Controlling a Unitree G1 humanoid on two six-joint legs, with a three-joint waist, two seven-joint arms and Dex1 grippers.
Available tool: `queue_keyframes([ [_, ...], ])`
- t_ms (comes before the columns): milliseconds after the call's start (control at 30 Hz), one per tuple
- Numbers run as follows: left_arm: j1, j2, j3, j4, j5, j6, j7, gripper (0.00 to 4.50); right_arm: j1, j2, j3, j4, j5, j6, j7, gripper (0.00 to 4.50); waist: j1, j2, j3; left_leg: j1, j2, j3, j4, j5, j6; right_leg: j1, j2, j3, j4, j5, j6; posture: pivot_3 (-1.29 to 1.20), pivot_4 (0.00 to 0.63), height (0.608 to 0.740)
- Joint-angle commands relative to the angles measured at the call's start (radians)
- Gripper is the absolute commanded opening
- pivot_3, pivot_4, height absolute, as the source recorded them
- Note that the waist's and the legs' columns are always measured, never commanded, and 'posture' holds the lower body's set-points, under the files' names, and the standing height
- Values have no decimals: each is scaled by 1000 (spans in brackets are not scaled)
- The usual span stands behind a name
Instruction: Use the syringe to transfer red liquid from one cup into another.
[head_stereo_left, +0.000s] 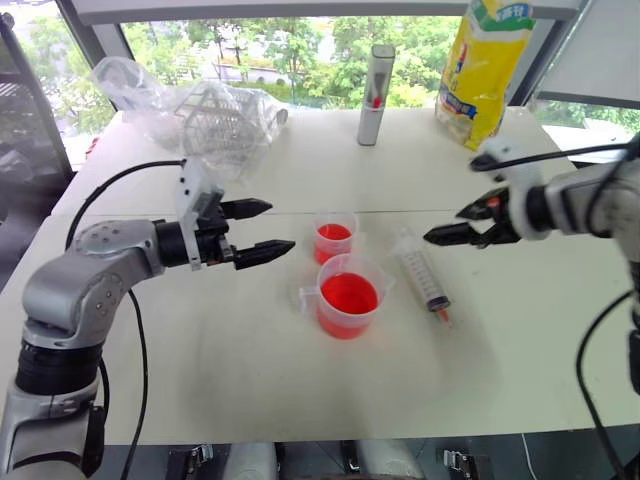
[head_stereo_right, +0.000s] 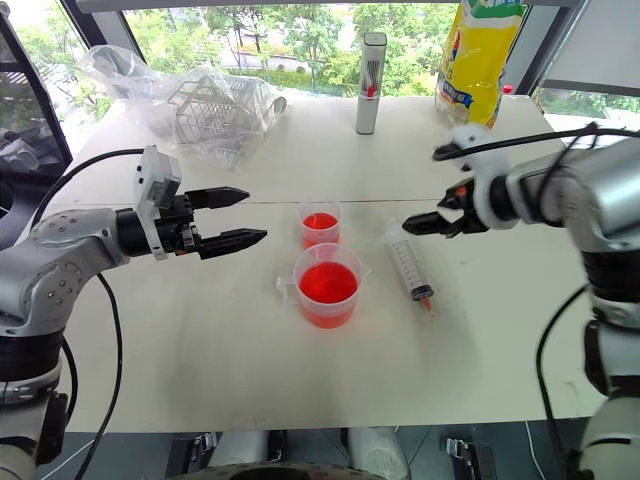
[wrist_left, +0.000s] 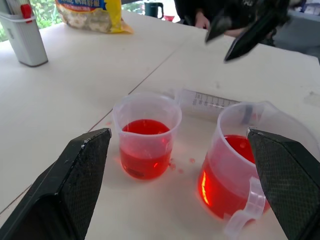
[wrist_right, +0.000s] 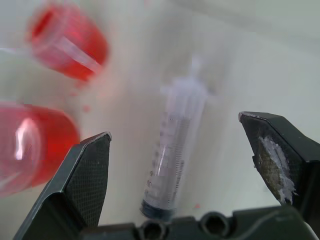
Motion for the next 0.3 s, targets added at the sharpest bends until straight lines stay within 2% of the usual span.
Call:
queue_keyframes([
  [33, 7, 33, 53, -48, -39, 6, -7, 4500, 157, -87, -168, -133, 51, -241, 211, 4466, 2, 0, 0, 0, 0, -1, 0, 0, 0, 1, 0, -1, -2, 0, 0, 0, 150, 740],
  [133, 15, 51, 60, -56, -57, 16, -9, 4500, 314, -118, -300, -188, 90, -351, 335, 4466, 2, 0, 0, 0, 0, -1, 0, 0, 0, 3, -1, -2, -3, 0, 1, 0, 150, 740],
  [200, 19, 63, 69, -64, -74, 27, -9, 4500, 411, -109, -375, -217, 82, -419, 356, 4466, 2, -1, 0, 0, 1, -1, 1, 0, 0, 4, -1, -2, -3, 0, 1, 0, 150, 740],
  [300, 22, 76, 78, -73, -95, 40, -2, 4500, 480, -87, -429, -241, 90, -468, 350, 4466, 0, -1, 0, 2, 1, 0, 2, 0, 0, 5, -1, -1, -3, 0, 1, 0, 150, 740],
])
